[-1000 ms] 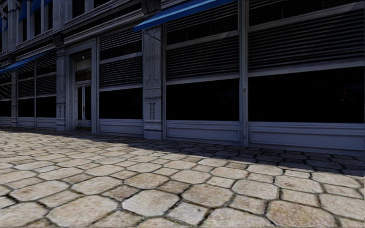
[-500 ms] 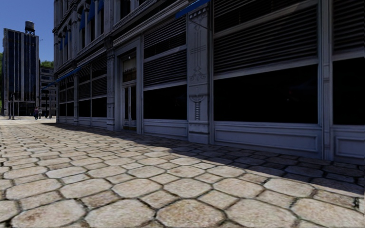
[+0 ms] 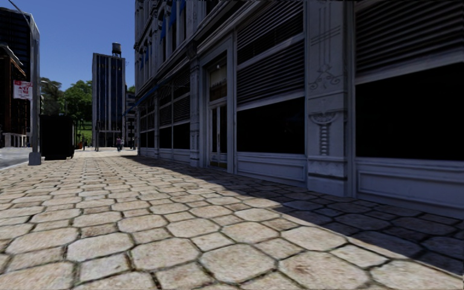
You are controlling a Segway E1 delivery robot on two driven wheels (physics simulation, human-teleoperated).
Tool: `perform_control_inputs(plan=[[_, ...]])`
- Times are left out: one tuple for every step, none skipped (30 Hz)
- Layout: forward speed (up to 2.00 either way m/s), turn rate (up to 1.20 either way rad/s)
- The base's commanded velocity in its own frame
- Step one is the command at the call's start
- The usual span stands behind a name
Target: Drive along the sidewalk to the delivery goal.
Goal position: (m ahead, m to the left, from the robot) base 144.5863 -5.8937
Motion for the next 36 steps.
perform_control_inputs(plan=[[2.0,0.6],[2.0,0.6],[2.0,0.6],[2.0,0.6],[2.0,0.6],[2.0,0.6],[2.0,0.6],[2.0,0.6],[2.0,0.6],[2.0,0.6],[2.0,0.6],[2.0,0.6],[2.0,0.6],[2.0,0.6],[2.0,0.6],[2.0,0.6],[2.0,0.6],[2.0,0.6],[2.0,0.6],[2.0,0.6],[2.0,0.6],[2.0,0.6],[2.0,0.6],[2.0,0.6],[2.0,0.0],[2.0,0.0],[2.0,0.0],[2.0,0.0],[2.0,0.0],[2.0,0.0],[2.0,0.0],[2.0,0.0],[2.0,0.0],[2.0,0.0],[2.0,0.0],[2.0,0.0]])
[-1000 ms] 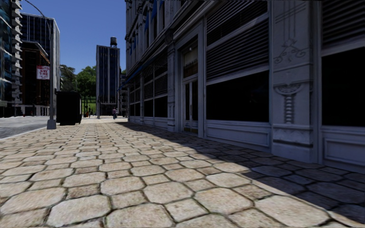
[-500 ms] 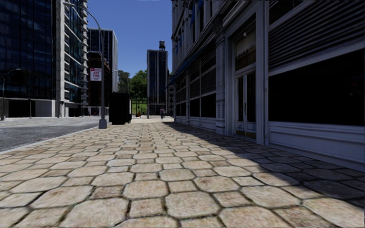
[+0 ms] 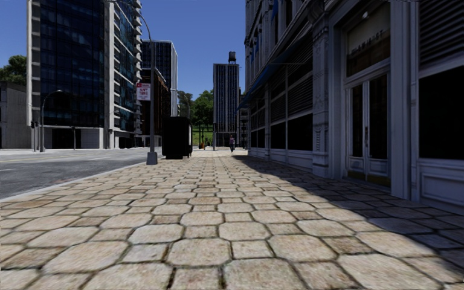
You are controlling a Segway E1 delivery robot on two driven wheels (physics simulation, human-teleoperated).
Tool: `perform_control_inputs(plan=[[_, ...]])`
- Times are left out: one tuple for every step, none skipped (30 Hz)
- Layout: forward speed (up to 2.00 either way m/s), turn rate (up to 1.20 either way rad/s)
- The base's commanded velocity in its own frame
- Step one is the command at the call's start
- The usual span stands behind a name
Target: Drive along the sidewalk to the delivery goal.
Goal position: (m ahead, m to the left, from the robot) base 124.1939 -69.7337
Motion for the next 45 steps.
perform_control_inputs(plan=[[2.0,0.0],[2.0,0.0],[2.0,0.0],[2.0,0.0],[2.0,0.0],[2.0,0.0],[2.0,0.0],[2.0,0.0],[2.0,0.0],[2.0,0.0],[2.0,0.0],[2.0,0.0],[2.0,0.0],[2.0,0.0],[2.0,0.0],[2.0,0.0],[2.0,0.0],[2.0,0.0],[2.0,0.0],[2.0,0.0],[2.0,0.0],[2.0,0.0],[2.0,0.0],[2.0,0.0],[2.0,0.0],[2.0,0.0],[2.0,0.0],[2.0,0.0],[2.0,0.0],[2.0,0.0],[2.0,0.0],[2.0,0.0],[2.0,0.0],[2.0,0.0],[2.0,0.0],[2.0,0.0],[2.0,0.0],[2.0,0.0],[2.0,0.0],[2.0,0.0],[2.0,0.0],[2.0,0.0],[2.0,0.0],[2.0,0.0],[2.0,0.0]])
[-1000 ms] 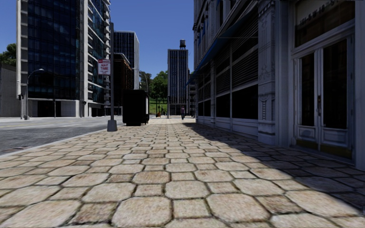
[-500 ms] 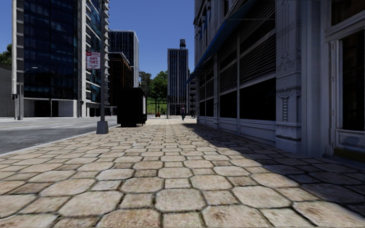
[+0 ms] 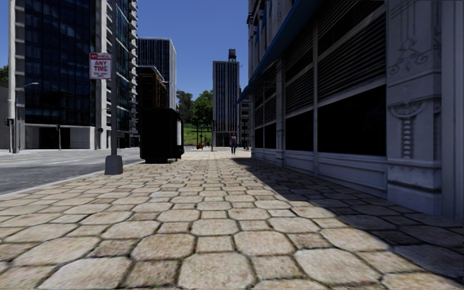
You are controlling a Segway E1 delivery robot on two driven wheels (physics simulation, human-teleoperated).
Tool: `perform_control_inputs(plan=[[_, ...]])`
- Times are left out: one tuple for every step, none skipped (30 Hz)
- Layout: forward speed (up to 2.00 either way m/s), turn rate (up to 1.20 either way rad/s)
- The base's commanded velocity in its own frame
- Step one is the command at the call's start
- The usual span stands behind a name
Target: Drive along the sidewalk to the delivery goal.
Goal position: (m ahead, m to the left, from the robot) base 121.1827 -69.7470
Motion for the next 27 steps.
perform_control_inputs(plan=[[2.0,0.0],[2.0,0.0],[2.0,0.0],[2.0,0.0],[2.0,0.0],[2.0,0.0],[2.0,0.0],[2.0,0.0],[2.0,0.0],[2.0,0.0],[2.0,0.0],[2.0,0.0],[2.0,0.0],[2.0,0.0],[2.0,0.0],[2.0,0.0],[2.0,0.0],[2.0,0.0],[2.0,0.0],[2.0,0.0],[2.0,0.0],[2.0,0.0],[2.0,0.0],[2.0,0.0],[2.0,0.0],[2.0,0.0],[2.0,0.0]])
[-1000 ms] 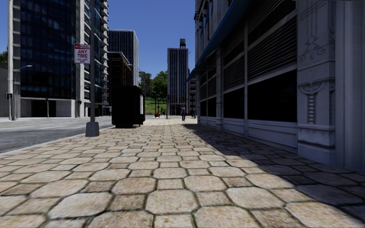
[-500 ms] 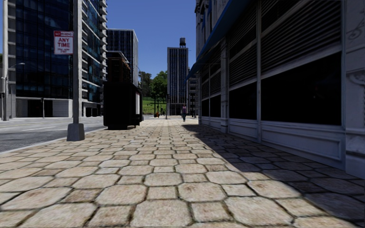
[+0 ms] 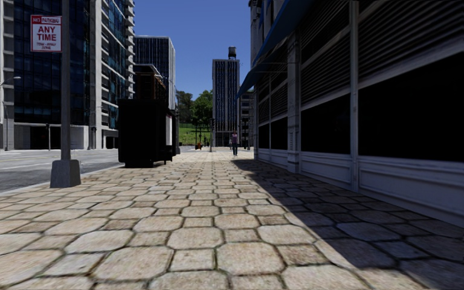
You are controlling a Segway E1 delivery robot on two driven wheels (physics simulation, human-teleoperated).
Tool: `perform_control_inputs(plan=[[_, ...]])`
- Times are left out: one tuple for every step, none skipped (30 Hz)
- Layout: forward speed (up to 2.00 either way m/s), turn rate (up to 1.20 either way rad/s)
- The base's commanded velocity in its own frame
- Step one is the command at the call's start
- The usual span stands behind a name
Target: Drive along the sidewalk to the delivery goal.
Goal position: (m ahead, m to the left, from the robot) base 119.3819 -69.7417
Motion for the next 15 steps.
perform_control_inputs(plan=[[2.0,0.0],[2.0,0.0],[2.0,0.0],[2.0,0.0],[2.0,0.0],[2.0,0.0],[2.0,0.0],[2.0,0.0],[2.0,0.0],[2.0,0.0],[2.0,0.0],[2.0,0.0],[2.0,0.0],[2.0,0.0],[2.0,0.0]])
